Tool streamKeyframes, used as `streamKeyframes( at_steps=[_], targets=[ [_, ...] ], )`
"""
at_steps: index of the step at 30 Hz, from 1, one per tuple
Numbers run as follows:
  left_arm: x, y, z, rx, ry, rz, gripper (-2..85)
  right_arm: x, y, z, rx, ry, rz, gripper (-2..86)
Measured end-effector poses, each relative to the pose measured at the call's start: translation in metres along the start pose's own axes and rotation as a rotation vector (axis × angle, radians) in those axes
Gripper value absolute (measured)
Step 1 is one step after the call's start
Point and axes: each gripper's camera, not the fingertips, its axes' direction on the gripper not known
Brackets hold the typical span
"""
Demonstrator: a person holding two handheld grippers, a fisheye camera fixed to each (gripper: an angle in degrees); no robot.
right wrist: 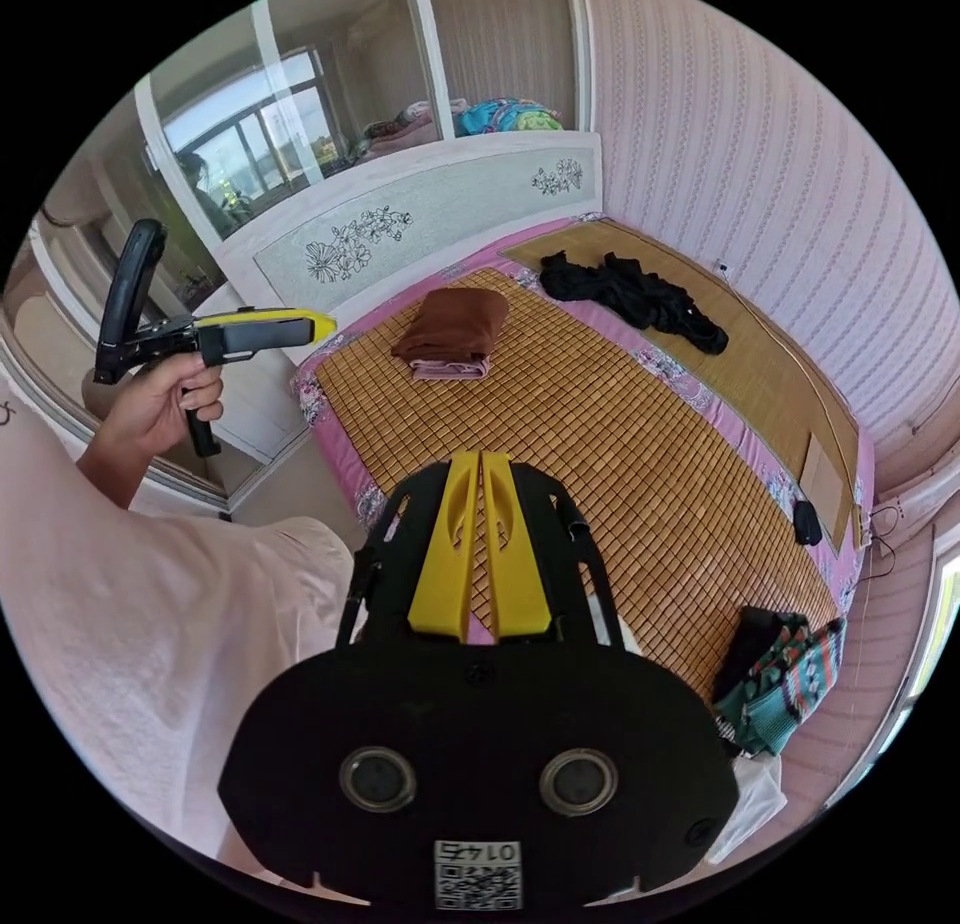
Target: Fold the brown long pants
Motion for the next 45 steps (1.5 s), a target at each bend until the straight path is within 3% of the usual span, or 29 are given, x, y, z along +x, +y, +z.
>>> streamKeyframes(
  at_steps=[2, 9, 14, 32, 45],
  targets=[
    [-0.016, 0.002, -0.002, -0.013, 0.091, -0.029, -0.7, -0.003, 0.001, 0.002, 0.005, -0.005, -0.044, -0.7],
    [-0.054, 0.006, -0.006, 0.001, -0.142, 0.023, 1.1, -0.022, -0.011, 0.022, 0.031, -0.024, -0.163, 5.7],
    [-0.111, -0.008, -0.008, 0.018, -0.236, 0.041, 7.6, -0.055, -0.050, 0.057, 0.032, -0.053, -0.225, 11.5],
    [-0.383, -0.134, 0.020, -0.031, -0.146, 0.187, 11.5, -0.188, -0.269, 0.221, -0.036, -0.032, -0.231, 12.8],
    [-0.509, -0.186, 0.107, -0.171, -0.036, 0.129, 13.2, -0.198, -0.366, 0.359, -0.254, -0.056, -0.299, 12.7]
  ],
)
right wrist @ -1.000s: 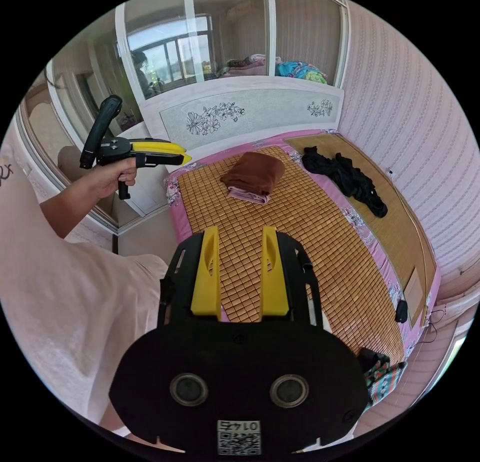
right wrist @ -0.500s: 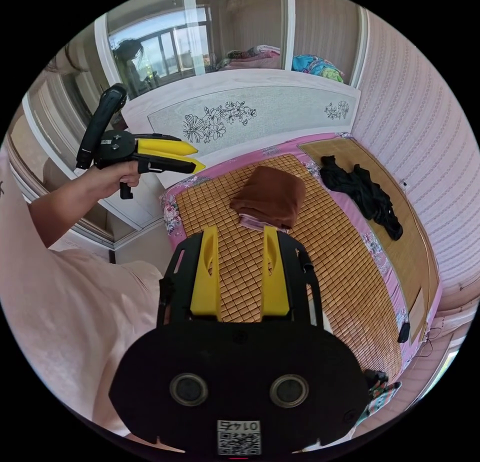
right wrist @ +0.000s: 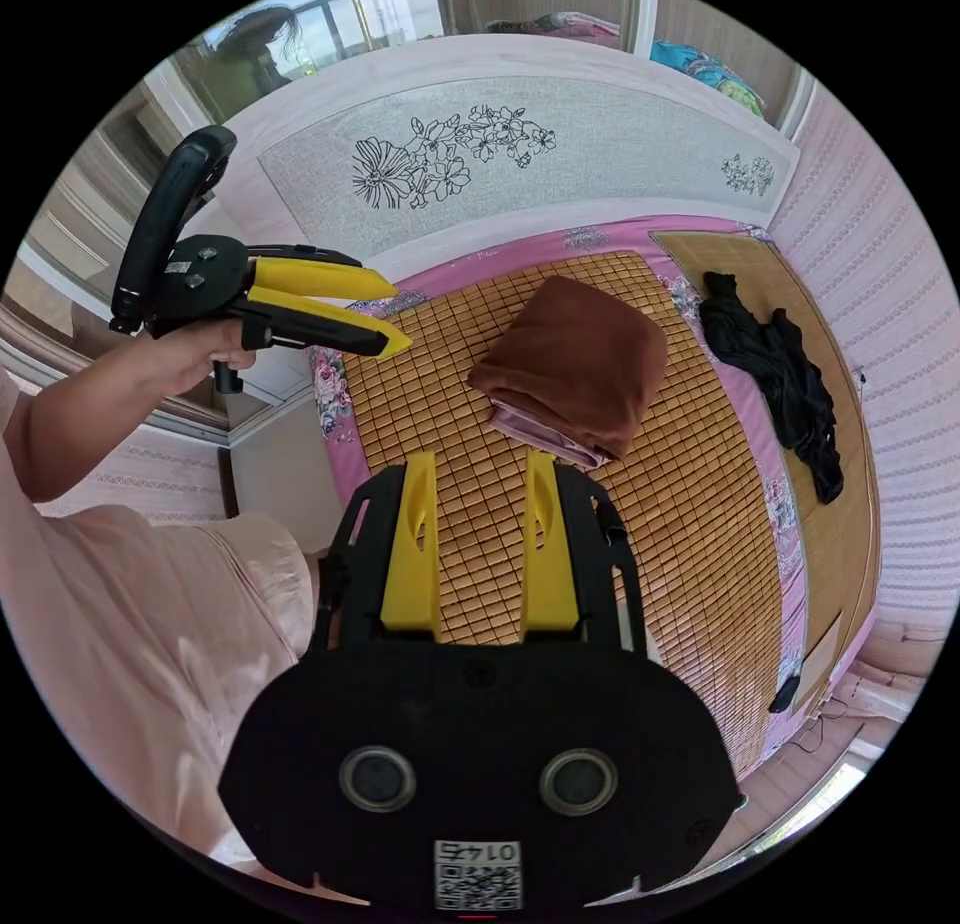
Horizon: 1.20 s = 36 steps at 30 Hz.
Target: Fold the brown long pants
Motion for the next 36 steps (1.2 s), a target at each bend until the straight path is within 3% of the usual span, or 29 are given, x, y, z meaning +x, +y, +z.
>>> streamKeyframes(
  at_steps=[15, 22, 26, 30, 36],
  targets=[
    [-0.149, -0.036, 0.127, -0.064, 0.117, -0.227, 13.6, 0.049, -0.136, 0.144, -0.179, -0.036, -0.110, 11.4],
    [-0.205, -0.063, 0.234, -0.166, 0.186, -0.309, 13.6, 0.061, -0.182, 0.234, -0.312, -0.076, -0.150, 11.2],
    [-0.220, -0.081, 0.300, -0.280, 0.257, -0.323, 12.1, 0.074, -0.182, 0.271, -0.371, 0.005, -0.180, 8.6],
    [-0.230, -0.086, 0.322, -0.322, 0.302, -0.378, 7.2, 0.083, -0.175, 0.291, -0.415, 0.053, -0.221, 3.0],
    [-0.225, -0.093, 0.285, -0.200, 0.299, -0.290, 2.0, 0.123, -0.153, 0.259, -0.332, -0.113, -0.073, -0.3]
  ],
)
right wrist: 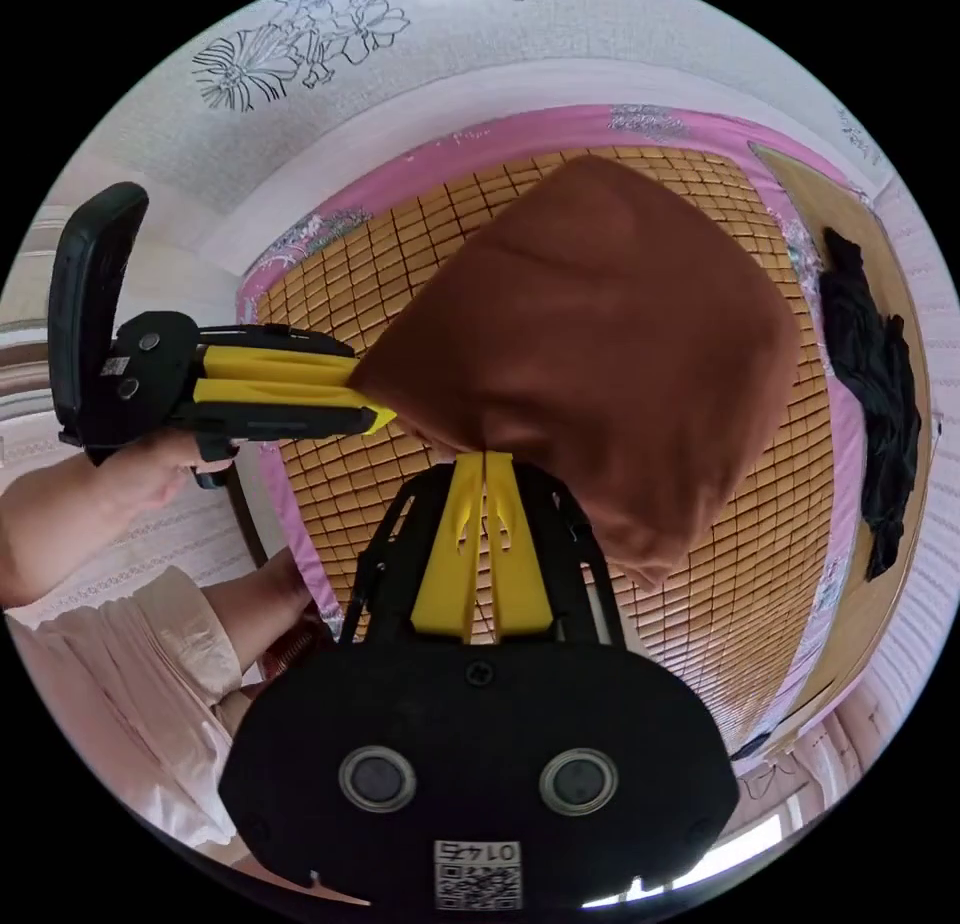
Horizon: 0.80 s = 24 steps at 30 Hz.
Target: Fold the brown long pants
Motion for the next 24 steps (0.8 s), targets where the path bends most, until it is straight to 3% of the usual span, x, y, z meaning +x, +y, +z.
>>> streamKeyframes(
  at_steps=[8, 14, 20, 24],
  targets=[
    [0.119, 0.030, -0.116, 0.279, 0.036, 0.368, 0.3, -0.007, 0.194, -0.119, 0.520, 0.006, 0.176, -0.7],
    [0.267, 0.068, -0.128, 0.318, 0.072, 0.748, 0.4, -0.007, 0.384, -0.158, 0.765, -0.080, 0.380, -0.6],
    [0.402, 0.119, -0.037, 0.130, 0.170, 1.000, 2.2, 0.005, 0.560, -0.115, 0.723, -0.070, 0.618, -0.5],
    [0.467, 0.149, 0.078, -0.086, 0.213, 1.054, 4.4, 0.038, 0.651, -0.034, 0.546, -0.156, 0.806, -0.4]
  ],
)
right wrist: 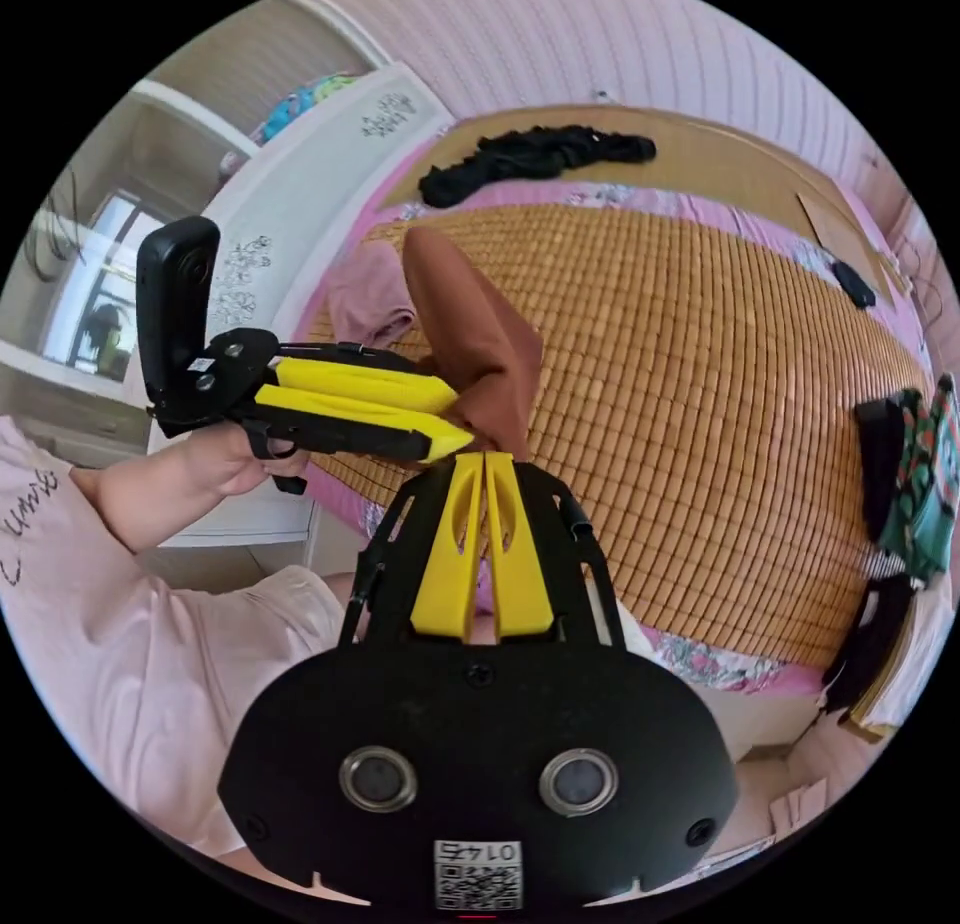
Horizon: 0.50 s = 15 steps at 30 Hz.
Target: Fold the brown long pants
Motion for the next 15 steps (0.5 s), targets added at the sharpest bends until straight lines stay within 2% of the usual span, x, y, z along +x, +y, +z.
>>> streamKeyframes(
  at_steps=[2, 6, 10, 13, 15],
  targets=[
    [-0.006, 0.001, 0.077, -0.066, 0.161, -0.165, 4.1, 0.066, 0.036, 0.021, -0.108, -0.018, 0.123, -0.3],
    [-0.013, 0.031, 0.128, -0.104, 0.160, -0.363, 4.9, 0.115, 0.067, 0.034, -0.191, 0.015, 0.124, -0.2],
    [-0.051, 0.088, 0.122, -0.116, -0.048, -0.596, 6.9, 0.115, 0.066, 0.061, -0.252, 0.009, -0.076, 0.3],
    [-0.101, 0.141, 0.106, -0.065, -0.237, -0.750, 10.7, 0.093, 0.051, 0.095, -0.229, -0.022, -0.221, 1.4],
    [-0.132, 0.172, 0.103, -0.041, -0.299, -0.846, 12.1, 0.076, 0.037, 0.120, -0.210, -0.054, -0.279, 2.5]
  ],
)
